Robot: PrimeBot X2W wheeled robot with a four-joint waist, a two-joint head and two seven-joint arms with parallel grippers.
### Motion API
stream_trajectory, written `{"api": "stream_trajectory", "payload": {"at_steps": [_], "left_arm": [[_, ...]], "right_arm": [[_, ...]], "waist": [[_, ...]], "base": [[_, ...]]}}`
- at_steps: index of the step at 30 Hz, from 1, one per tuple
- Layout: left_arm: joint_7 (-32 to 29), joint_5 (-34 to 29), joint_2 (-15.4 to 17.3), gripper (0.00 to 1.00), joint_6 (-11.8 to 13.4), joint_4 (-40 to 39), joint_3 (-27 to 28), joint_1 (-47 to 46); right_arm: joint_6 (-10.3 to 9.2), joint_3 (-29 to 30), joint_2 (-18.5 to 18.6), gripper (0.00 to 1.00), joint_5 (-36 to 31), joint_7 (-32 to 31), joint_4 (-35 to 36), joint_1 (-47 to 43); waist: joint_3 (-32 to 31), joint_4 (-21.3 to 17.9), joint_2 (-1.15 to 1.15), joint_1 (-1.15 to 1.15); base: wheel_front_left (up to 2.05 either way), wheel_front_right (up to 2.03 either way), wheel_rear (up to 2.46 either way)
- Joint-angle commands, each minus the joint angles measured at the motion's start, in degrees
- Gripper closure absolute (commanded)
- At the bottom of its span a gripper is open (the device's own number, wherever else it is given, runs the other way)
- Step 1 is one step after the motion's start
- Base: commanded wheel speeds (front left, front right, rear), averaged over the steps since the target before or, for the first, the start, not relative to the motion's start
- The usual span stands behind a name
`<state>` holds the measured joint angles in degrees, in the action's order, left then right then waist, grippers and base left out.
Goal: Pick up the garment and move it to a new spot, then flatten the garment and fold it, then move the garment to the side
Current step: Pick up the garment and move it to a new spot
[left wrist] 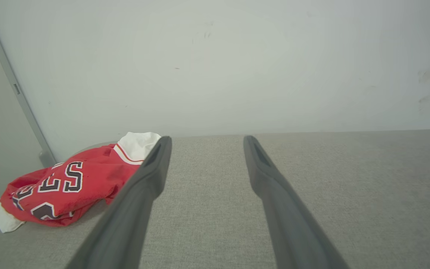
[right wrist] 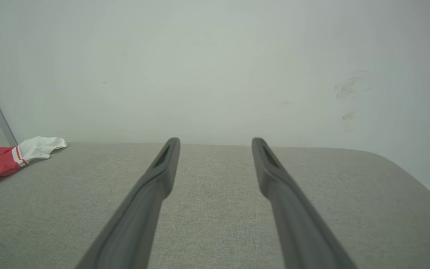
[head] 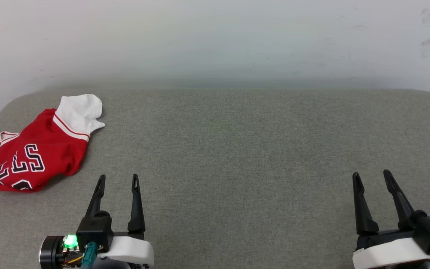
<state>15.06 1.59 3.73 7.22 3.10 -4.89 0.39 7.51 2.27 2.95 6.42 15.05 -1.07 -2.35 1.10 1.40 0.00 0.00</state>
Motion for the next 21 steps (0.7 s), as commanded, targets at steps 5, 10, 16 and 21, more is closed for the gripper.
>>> {"api": "stream_trajectory", "payload": {"at_steps": [5,10,16,21], "left_arm": [[0.17,-0.24,-0.1,0.0,-0.4,0.21,0.47,0.25],[0.17,-0.13,-0.26,0.0,-0.49,0.28,0.85,0.17],[0.18,0.23,-0.35,0.0,-0.93,0.39,1.2,-0.17],[0.17,0.42,-0.5,0.0,-1.15,0.4,1.53,-0.69]], "right_arm": [[-0.04,0.02,-0.13,0.0,0.07,0.2,-0.25,-0.41],[-0.04,-0.07,-0.13,0.0,0.35,0.2,-0.27,-0.35],[-0.04,-0.16,-0.14,0.0,0.79,0.2,-0.21,-0.41],[-0.04,-0.5,-0.13,0.0,0.95,0.19,-0.29,-0.31]], "waist": [[0.16,0.1,0.0,0.0],[0.25,0.25,0.0,0.0],[0.35,1.18,0.0,0.0],[0.66,3.32,0.0,0.0]], "base": [[0.0,0.0,0.0],[0.0,0.0,0.0],[0.0,0.0,0.0],[0.0,0.0,0.0]]}}
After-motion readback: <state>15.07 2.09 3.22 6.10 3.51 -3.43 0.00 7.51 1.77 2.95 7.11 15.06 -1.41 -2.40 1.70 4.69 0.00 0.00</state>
